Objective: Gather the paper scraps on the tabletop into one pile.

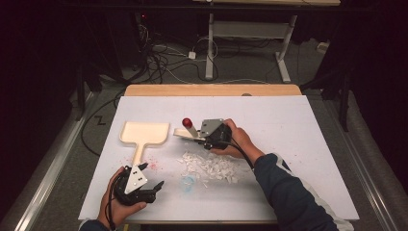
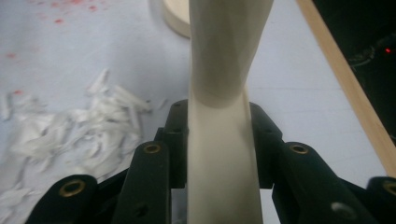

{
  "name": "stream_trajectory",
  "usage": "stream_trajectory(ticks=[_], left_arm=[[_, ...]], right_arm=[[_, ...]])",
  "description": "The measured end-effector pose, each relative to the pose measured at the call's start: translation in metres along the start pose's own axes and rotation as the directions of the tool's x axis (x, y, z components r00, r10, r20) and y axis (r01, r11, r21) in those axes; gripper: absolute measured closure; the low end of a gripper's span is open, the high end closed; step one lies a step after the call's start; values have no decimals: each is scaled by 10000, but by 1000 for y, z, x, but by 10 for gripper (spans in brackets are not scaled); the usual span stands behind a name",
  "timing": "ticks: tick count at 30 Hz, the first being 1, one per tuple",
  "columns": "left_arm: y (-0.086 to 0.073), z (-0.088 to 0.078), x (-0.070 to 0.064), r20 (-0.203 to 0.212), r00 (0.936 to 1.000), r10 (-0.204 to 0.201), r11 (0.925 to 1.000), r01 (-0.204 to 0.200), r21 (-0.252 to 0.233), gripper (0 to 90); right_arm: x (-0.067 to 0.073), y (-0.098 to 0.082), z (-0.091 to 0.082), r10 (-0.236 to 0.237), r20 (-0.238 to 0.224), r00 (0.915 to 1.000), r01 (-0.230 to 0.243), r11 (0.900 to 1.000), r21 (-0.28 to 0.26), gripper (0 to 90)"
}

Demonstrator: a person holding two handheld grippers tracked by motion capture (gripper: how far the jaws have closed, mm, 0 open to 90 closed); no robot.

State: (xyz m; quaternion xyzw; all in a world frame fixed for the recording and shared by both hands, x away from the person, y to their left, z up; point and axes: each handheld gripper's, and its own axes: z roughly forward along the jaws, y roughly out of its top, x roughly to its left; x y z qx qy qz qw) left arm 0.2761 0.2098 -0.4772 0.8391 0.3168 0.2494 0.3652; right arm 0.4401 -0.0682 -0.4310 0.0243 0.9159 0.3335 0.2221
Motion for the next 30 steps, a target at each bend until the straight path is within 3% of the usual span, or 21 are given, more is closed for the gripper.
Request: stream_trajectory(ticks=[4, 6, 9, 13, 16, 18, 19, 20, 22, 26, 30], left_arm=[[0, 0, -1, -26, 9998, 175, 9998, -175, -12, 198], [0, 0, -2, 55, 10000, 71, 10000, -71, 64, 198], [0, -1, -2, 29, 9998, 201, 9998, -201, -25, 198], [0, 1, -4, 142, 9998, 119, 9998, -121, 140, 198], [1, 2, -5, 158, 9997, 162, 9997, -165, 159, 197], [1, 2, -5, 174, 9997, 142, 9998, -144, 146, 198], [1, 3, -5, 188, 9997, 146, 9998, -149, 166, 197], [1, 3, -5, 190, 9997, 161, 9997, -165, 180, 197], [2, 4, -5, 220, 9996, 178, 9996, -183, 209, 197], [2, 4, -6, 262, 9993, 250, 9994, -256, 233, 197], [2, 4, -6, 253, 9994, 230, 9995, -236, 222, 198]], right_arm=[[10, -5, -5, -382, -592, 9975, 375, 9992, -123, 675], [11, -8, -13, -784, -1110, 9907, 753, 9967, -318, 676], [17, -15, -28, -861, -1696, 9818, 756, 9949, -674, 677], [23, -24, -47, -1175, -1943, 9739, 1040, 9915, -784, 678], [23, -29, -60, -979, -1609, 9821, 825, 9916, -997, 678], [22, -30, -71, -725, -954, 9928, 621, 9921, -1086, 678], [22, -31, -75, -458, -773, 9960, 373, 9934, -1083, 678], [19, -33, -87, -65, -284, 9996, 28, 9916, -1292, 678], [17, -34, -93, 188, -275, 9994, -223, 9906, -1353, 678], [13, -40, -116, 1192, 587, 9911, -1121, 9873, -1130, 678], [17, -49, -136, 2089, 1437, 9673, -2040, 9778, -482, 678]])
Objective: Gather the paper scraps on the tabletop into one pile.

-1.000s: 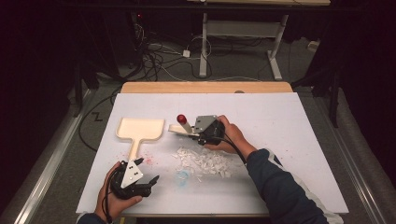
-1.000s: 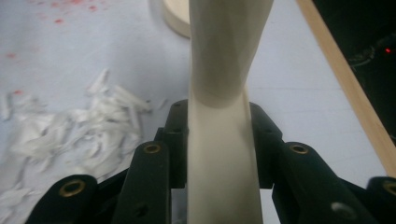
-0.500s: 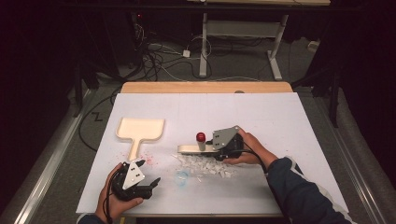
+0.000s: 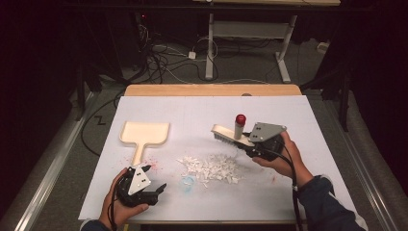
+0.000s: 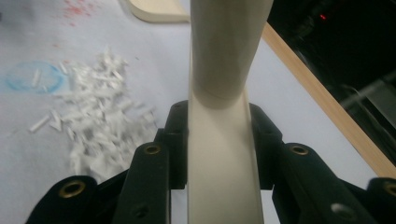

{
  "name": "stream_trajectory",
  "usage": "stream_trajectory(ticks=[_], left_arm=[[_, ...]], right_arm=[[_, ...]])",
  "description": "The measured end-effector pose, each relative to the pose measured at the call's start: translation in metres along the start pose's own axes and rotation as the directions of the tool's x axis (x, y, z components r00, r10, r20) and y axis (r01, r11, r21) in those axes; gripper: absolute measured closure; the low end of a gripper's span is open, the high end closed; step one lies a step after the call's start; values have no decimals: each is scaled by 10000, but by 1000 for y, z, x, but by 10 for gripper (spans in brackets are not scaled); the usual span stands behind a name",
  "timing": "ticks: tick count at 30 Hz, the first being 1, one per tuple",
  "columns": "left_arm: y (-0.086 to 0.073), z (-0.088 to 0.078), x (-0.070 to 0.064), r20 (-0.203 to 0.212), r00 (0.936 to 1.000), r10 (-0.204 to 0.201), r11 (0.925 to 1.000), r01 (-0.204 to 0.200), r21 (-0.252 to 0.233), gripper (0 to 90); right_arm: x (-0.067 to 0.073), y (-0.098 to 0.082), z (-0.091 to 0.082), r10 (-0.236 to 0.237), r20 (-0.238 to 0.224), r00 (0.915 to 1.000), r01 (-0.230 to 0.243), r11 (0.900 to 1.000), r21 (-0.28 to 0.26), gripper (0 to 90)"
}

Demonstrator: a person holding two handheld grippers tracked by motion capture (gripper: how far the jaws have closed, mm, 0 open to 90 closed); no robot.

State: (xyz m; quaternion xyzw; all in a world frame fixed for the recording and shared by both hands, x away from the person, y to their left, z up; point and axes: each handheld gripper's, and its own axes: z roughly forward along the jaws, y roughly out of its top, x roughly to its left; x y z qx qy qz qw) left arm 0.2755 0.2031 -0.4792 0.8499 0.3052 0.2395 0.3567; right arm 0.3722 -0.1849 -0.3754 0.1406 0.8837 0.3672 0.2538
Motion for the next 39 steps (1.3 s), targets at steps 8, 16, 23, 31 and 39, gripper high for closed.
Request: stream_trajectory(ticks=[8, 16, 23, 31, 39], left_arm=[[2, -1, -2, -66, 10000, 64, 10000, -64, -25, 198], [4, 0, -2, -2, 9999, 151, 9998, -151, -97, 197], [4, -2, -1, 13, 9996, 278, 9993, -277, -264, 197], [3, -2, -1, 94, 9998, 195, 9995, -193, -244, 194], [4, -2, -2, -26, 9994, 338, 9992, -338, -206, 193]], right_arm=[[-1, -41, -20, 2128, 1662, 9629, -2356, 9628, 1322, 678], [16, -50, -2, 3031, 2003, 9317, -3424, 9168, 2056, 677], [53, -20, 21, 3001, 956, 9491, -3119, 9379, 1517, 677], [59, -3, 21, 2734, 906, 9576, -2820, 9540, 1019, 678], [37, -13, -13, 3029, 788, 9497, -3049, 9523, 141, 678]])
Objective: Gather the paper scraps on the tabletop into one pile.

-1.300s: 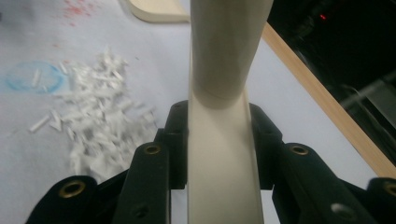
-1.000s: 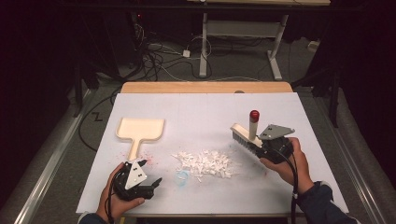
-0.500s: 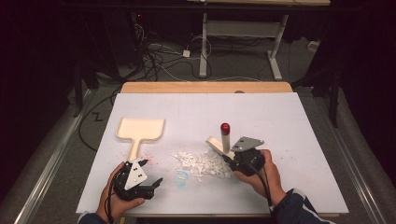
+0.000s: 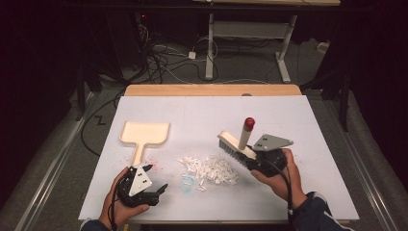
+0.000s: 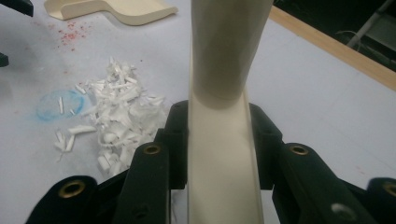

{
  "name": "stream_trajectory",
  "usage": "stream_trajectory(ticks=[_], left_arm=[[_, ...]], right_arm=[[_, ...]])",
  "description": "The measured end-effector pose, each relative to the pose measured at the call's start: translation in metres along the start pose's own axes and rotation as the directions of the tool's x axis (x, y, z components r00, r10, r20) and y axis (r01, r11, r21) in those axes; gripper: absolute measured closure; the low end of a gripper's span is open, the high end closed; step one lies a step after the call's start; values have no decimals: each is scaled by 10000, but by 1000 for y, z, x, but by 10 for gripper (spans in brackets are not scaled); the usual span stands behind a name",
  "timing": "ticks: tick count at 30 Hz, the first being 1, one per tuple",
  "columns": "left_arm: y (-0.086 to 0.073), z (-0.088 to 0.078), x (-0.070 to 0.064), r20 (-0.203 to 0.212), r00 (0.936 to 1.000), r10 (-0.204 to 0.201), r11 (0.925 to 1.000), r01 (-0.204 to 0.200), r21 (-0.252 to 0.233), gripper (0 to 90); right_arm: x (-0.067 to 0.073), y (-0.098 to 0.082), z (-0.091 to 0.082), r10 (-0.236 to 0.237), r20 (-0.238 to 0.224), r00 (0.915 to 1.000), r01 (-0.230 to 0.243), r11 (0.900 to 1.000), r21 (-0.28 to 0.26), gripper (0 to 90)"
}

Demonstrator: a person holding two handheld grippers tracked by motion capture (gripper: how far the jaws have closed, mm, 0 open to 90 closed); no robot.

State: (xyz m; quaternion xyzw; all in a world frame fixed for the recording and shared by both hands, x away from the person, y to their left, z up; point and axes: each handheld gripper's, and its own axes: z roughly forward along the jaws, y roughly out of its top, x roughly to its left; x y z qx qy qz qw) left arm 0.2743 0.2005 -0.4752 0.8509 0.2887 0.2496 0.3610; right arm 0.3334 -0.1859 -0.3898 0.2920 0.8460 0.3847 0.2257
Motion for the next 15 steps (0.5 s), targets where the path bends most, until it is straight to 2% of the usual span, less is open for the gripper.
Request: stream_trajectory(ticks=[3, 7, 11, 15], left_arm=[[-1, -1, 0, -50, 9999, -163, 9999, 164, 53, 193], [-1, -3, -1, -127, 9998, -174, 9998, 175, 61, 192], [-1, -3, 0, -132, 9997, -227, 9997, 228, 79, 193], [-1, -2, 0, -110, 9997, -219, 9997, 220, 72, 190]], right_arm=[[-8, -7, -16, 15, 141, 9999, -14, 10000, -27, 678], [-14, -20, -28, 9, 108, 9999, -13, 9990, 437, 678], [-12, -32, -37, -249, -267, 9993, 277, 9937, 1085, 678], [-4, -41, -36, -673, -828, 9943, 815, 9799, 1823, 678]])
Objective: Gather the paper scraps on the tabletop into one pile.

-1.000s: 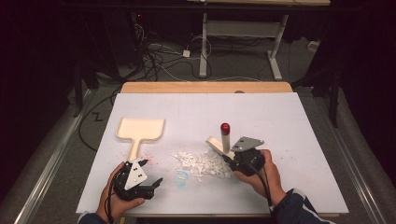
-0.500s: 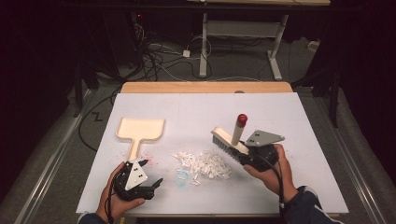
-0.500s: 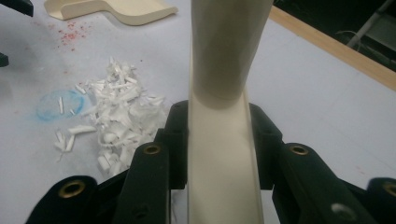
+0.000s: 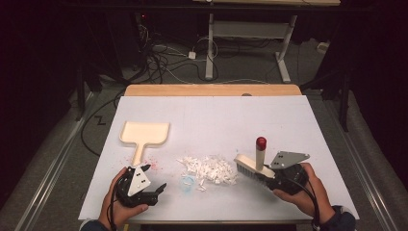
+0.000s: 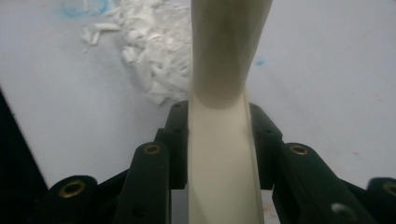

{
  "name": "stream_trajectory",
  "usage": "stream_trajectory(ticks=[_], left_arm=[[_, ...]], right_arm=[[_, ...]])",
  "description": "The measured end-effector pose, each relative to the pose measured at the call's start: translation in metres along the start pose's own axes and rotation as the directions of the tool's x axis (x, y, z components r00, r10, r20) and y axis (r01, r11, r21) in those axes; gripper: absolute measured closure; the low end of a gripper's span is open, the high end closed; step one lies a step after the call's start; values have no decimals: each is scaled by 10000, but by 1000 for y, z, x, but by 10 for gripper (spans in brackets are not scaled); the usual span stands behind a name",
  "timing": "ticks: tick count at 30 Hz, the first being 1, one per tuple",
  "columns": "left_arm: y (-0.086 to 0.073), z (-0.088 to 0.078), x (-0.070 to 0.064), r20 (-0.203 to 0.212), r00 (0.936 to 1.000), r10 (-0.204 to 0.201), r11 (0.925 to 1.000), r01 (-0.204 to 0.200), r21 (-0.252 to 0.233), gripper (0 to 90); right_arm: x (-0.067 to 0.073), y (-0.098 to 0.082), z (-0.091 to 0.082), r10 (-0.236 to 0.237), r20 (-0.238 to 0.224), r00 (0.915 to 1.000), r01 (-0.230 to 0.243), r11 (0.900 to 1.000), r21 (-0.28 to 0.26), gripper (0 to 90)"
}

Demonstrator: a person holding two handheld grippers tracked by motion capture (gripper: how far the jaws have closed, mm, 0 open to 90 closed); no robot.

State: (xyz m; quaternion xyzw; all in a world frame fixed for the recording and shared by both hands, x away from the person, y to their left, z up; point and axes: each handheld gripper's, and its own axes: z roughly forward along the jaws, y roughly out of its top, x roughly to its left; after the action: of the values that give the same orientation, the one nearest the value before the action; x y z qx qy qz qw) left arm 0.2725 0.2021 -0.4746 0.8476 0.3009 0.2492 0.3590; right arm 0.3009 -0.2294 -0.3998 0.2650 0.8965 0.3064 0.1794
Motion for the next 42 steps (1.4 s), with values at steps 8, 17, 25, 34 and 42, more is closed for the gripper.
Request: stream_trajectory(ticks=[8, 17, 25, 34, 42], left_arm=[[2, 1, -1, 78, 10000, -15, 9999, 15, -110, 190], [1, 2, 1, 99, 9999, -30, 10000, 30, -60, 190], [1, 1, 1, 11, 10000, -54, 10000, 54, -81, 190], [2, 3, 1, -26, 10000, -63, 10000, 63, -21, 190], [1, 4, 2, 7, 9999, -104, 9999, 104, -18, 190]], right_arm=[[25, 17, 26, -679, -720, 9951, 677, 9977, -55, 678], [27, 41, 44, -365, -918, 9951, 286, 9959, -863, 678], [6, 35, 5, 288, -796, 9964, -437, 9805, -1917, 677], [-16, 30, 27, 845, 1478, 9854, -637, 9880, -1405, 678], [4, 47, 75, 485, 1302, 9903, -364, 9949, -937, 678]])
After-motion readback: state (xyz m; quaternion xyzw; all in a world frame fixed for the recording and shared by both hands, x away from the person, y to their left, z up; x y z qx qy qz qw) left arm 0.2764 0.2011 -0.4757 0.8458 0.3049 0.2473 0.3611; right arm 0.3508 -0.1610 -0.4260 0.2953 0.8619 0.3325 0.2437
